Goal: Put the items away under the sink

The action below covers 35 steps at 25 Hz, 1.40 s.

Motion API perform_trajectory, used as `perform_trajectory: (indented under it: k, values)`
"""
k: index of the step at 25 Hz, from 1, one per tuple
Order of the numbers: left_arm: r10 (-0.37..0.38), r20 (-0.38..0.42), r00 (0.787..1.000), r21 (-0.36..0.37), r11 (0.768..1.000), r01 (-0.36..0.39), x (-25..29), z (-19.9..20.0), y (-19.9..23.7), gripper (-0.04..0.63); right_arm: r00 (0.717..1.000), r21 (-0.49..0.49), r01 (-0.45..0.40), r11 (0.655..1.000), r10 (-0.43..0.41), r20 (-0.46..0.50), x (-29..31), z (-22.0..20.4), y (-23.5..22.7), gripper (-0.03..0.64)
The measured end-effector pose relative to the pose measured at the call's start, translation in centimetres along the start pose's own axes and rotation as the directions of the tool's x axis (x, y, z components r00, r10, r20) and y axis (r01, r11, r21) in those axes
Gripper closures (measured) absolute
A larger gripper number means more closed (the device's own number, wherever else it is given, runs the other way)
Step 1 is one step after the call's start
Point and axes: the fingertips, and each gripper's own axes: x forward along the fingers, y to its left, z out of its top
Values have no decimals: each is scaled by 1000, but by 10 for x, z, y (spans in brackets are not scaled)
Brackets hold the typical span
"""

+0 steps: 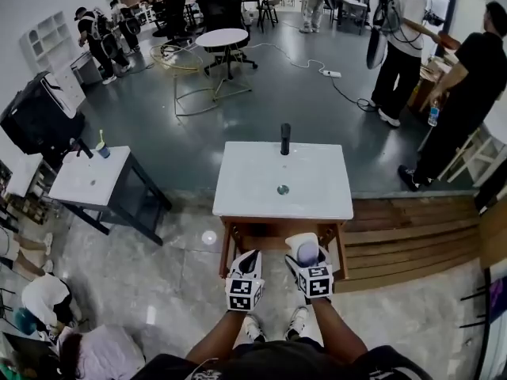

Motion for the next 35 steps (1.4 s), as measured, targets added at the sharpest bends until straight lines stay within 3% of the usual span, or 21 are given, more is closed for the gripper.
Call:
perform_trajectory:
  k: [8, 18, 23, 30, 35]
  values:
    - [-105, 14, 994, 35, 994, 104, 8, -38, 5, 589, 997, 45, 69, 997, -69, -18, 18, -36, 4, 141]
    - [-24, -51, 998, 14, 1000, 25, 68, -102, 21, 589, 992, 39, 105, 994, -102, -69, 82, -84, -38, 143]
    - [-18, -52, 999, 19, 1000, 19, 116, -144, 27, 589, 988, 40, 131, 991, -128, -81, 132, -123, -66, 141]
    - [-70, 38, 997, 55, 996, 68, 189, -226, 36, 589, 989, 39, 133, 990, -130, -68, 217, -183, -101, 141]
    - [-43, 66, 997, 51, 998, 39, 224, -279, 45, 589, 990, 36, 129, 991, -127, -59, 266, -222, -117, 143]
